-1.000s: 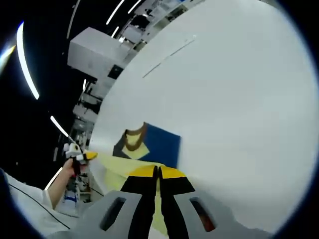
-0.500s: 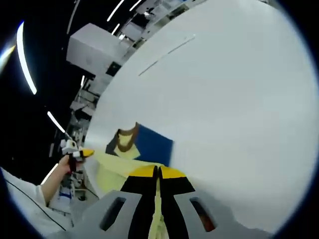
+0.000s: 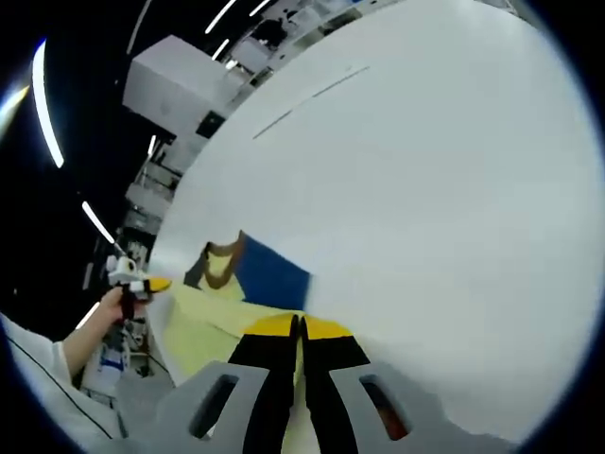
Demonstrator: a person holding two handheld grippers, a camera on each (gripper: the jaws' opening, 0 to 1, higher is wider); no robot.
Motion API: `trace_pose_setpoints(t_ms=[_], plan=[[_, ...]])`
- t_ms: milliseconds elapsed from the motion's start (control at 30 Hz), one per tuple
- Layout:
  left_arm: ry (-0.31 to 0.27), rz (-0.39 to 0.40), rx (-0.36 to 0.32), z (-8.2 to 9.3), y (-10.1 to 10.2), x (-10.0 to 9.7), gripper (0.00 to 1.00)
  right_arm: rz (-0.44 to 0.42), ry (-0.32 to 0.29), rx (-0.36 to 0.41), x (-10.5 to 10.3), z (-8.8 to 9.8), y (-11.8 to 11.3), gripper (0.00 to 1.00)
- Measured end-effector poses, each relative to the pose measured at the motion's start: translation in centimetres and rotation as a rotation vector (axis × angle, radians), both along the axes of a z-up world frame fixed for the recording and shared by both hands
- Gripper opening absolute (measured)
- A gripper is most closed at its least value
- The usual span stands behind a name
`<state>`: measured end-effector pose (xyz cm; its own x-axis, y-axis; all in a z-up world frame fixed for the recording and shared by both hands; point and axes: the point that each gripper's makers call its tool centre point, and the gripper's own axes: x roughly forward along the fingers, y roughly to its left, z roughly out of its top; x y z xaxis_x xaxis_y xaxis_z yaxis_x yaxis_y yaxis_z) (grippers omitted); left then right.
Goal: Fold the garment on the visible template until the final outline fits inside the template.
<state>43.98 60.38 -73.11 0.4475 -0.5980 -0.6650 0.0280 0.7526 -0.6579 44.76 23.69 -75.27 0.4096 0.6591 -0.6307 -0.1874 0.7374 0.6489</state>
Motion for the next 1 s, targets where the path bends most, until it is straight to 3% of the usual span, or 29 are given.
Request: trace_pose_setpoints(t_ms=[633,1000], plan=[[0.009,-0.039,0.05,-2.2,0.1,0.5,0.0,0.017,-0.017,-0.035,1.0,-1.5,-0.1,0.02],[-0.003,-0.048,0.061,-2.3,0.0,0.7,0.0,0.013,-0.03,-0.038,1.3,-1.4,0.0,0.02]])
